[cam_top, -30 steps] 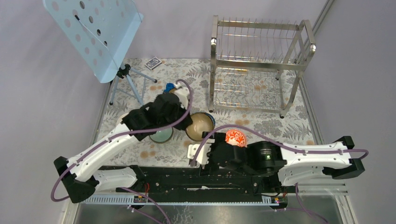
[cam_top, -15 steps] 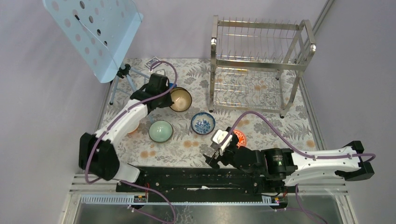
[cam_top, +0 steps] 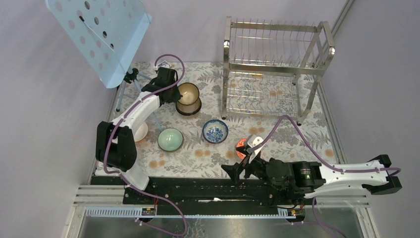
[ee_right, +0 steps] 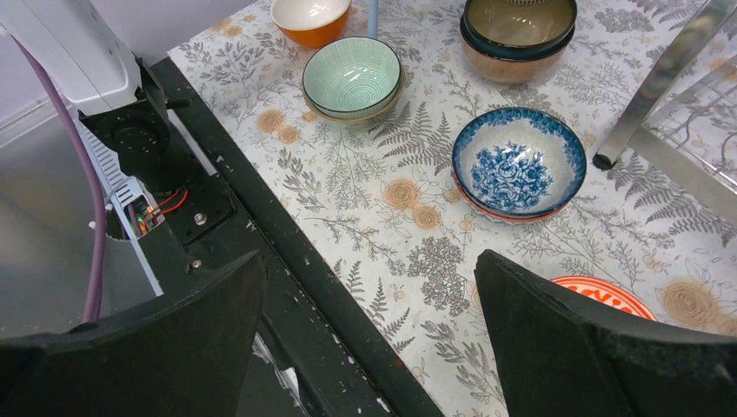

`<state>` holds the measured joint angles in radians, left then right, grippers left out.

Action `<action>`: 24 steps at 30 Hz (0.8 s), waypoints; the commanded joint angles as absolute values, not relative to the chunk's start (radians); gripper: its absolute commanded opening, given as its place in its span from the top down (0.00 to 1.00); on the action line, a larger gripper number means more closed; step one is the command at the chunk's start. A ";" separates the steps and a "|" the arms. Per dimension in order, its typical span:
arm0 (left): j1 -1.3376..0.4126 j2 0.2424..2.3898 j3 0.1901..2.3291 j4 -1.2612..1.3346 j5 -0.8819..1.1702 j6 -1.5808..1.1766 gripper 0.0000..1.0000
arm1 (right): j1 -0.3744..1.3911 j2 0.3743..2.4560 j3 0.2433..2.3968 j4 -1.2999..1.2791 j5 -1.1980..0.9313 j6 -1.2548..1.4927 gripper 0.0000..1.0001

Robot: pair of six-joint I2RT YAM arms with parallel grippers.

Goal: Unload the bowls from the dish rack
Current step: Place the bowl with the bowl.

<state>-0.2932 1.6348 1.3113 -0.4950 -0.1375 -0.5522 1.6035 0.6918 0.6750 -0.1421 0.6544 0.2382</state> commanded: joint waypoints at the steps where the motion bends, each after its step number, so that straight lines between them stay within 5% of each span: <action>1: -0.287 1.667 1.386 -0.395 -0.134 -0.575 1.00 | 1.611 0.664 0.658 -0.107 0.686 0.299 0.04; 21: -0.279 1.748 1.377 -0.434 -0.122 -0.560 1.00 | 1.610 0.658 0.690 -0.136 0.709 0.291 0.04; 24: -0.279 1.757 1.382 -0.442 -0.117 -0.558 0.94 | 1.611 0.659 0.694 -0.140 0.710 0.289 0.04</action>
<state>-0.2863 1.7618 1.3334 -0.4812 -0.1349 -0.5522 1.6035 0.6636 0.6567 -0.1452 0.6708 0.2787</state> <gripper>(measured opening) 0.071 0.960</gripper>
